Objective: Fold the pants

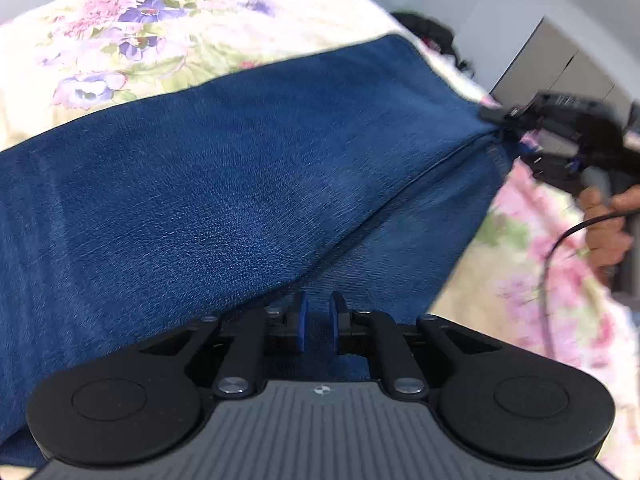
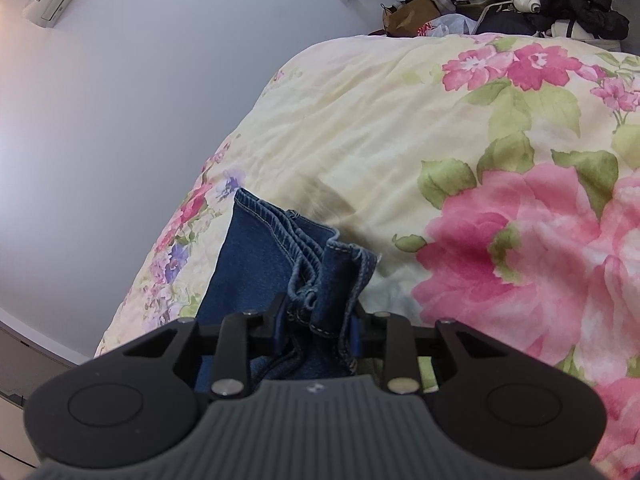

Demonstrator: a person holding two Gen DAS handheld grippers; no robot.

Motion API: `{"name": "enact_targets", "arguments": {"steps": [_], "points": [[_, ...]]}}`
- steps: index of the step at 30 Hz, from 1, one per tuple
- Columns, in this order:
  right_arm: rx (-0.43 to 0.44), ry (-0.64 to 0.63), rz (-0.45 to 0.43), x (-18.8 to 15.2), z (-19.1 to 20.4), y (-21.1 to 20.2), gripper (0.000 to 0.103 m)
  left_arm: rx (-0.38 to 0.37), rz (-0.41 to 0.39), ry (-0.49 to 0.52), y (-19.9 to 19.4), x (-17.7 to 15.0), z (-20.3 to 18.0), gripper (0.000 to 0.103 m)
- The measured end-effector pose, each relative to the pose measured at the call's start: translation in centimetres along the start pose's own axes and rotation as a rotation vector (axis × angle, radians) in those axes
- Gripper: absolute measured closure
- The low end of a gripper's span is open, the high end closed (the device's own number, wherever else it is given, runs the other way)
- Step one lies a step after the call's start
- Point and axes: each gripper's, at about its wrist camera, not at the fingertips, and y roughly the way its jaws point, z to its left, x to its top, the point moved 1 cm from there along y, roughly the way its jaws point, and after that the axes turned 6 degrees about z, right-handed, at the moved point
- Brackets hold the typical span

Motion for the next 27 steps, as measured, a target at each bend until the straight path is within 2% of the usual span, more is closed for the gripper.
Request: {"name": "enact_targets", "arguments": {"steps": [2, 5, 8, 11, 17, 22, 25, 27], "points": [[-0.005, -0.044, -0.012, 0.1, 1.5, -0.7, 0.079, -0.015, -0.05, 0.021, -2.8, -0.3, 0.6, 0.091], [-0.012, -0.128, -0.033, 0.1, 4.7, -2.1, 0.08, 0.037, -0.108, 0.04, -6.8, -0.3, 2.3, 0.09], [-0.022, -0.243, -0.07, -0.8, 9.1, -3.7, 0.08, 0.1, -0.167, 0.006, -11.1, -0.6, 5.2, 0.09], [-0.04, -0.393, -0.109, -2.7, 14.0, -5.0, 0.081, 0.154, -0.214, -0.034, -14.8, -1.7, 8.0, 0.09], [-0.036, -0.577, -0.12, -7.7, 23.4, -5.6, 0.081, 0.236, -0.259, -0.125, -20.8, -4.5, 13.4, 0.09], [0.023, -0.675, -0.043, -13.5, 30.0, -3.2, 0.082, 0.242, -0.29, -0.19, -23.9, -7.0, 17.5, 0.089], [0.061, -0.727, 0.057, -18.6, 32.6, -0.1, 0.083, 0.238, -0.288, -0.226, -24.4, -8.9, 19.7, 0.089], [0.069, -0.761, 0.156, -22.7, 33.3, 2.7, 0.083, 0.234, -0.279, -0.247, -24.3, -10.0, 20.9, 0.089]]}}
